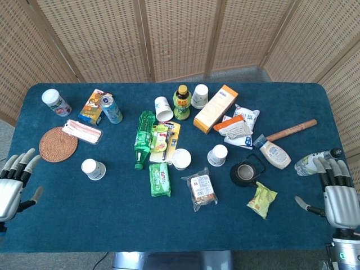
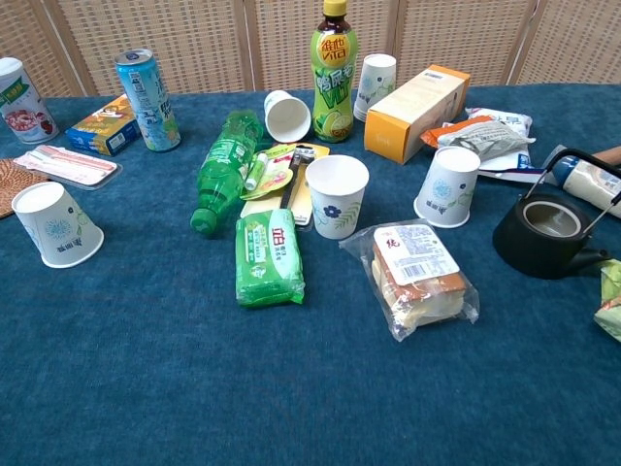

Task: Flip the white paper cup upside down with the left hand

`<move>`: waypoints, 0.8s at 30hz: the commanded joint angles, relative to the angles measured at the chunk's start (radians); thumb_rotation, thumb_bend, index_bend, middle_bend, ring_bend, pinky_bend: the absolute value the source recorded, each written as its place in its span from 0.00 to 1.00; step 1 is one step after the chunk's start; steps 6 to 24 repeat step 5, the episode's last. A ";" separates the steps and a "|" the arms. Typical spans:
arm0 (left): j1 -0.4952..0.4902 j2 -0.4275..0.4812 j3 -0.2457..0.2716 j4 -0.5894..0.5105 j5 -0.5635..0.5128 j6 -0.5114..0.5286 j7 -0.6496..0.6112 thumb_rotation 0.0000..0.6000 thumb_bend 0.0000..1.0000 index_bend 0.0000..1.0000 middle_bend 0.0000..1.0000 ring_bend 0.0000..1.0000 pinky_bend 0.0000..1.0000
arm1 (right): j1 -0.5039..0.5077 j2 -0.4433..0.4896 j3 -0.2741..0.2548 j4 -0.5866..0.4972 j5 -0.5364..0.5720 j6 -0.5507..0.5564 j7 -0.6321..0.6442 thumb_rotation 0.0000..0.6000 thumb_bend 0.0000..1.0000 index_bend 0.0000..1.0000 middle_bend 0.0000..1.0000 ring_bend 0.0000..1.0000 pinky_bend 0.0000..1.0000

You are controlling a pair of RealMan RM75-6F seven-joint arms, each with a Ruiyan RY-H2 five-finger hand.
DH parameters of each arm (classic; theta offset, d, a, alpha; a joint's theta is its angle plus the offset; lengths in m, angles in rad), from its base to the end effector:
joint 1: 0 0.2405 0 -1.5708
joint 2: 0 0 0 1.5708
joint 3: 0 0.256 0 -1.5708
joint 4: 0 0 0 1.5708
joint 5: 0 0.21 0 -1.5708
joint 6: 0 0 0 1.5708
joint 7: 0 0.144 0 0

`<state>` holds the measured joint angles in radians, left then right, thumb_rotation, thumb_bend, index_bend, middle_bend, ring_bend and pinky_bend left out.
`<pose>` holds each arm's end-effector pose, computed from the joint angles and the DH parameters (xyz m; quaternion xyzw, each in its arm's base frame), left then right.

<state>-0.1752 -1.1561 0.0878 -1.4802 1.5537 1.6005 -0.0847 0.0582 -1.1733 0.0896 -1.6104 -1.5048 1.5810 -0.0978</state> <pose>-0.3137 0.1829 0.1540 -0.6331 -0.3497 -0.4146 0.5524 -0.3027 -0.1797 0.1602 0.5698 -0.3434 0.4072 0.6259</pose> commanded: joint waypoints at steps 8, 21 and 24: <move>0.014 -0.014 -0.032 0.018 -0.003 0.001 -0.002 1.00 0.46 0.00 0.00 0.00 0.00 | -0.006 -0.018 0.016 0.011 0.024 0.008 -0.016 0.78 0.00 0.00 0.00 0.00 0.00; 0.014 -0.014 -0.032 0.018 -0.003 0.001 -0.002 1.00 0.46 0.00 0.00 0.00 0.00 | -0.006 -0.018 0.016 0.011 0.024 0.008 -0.016 0.78 0.00 0.00 0.00 0.00 0.00; 0.014 -0.014 -0.032 0.018 -0.003 0.001 -0.002 1.00 0.46 0.00 0.00 0.00 0.00 | -0.006 -0.018 0.016 0.011 0.024 0.008 -0.016 0.78 0.00 0.00 0.00 0.00 0.00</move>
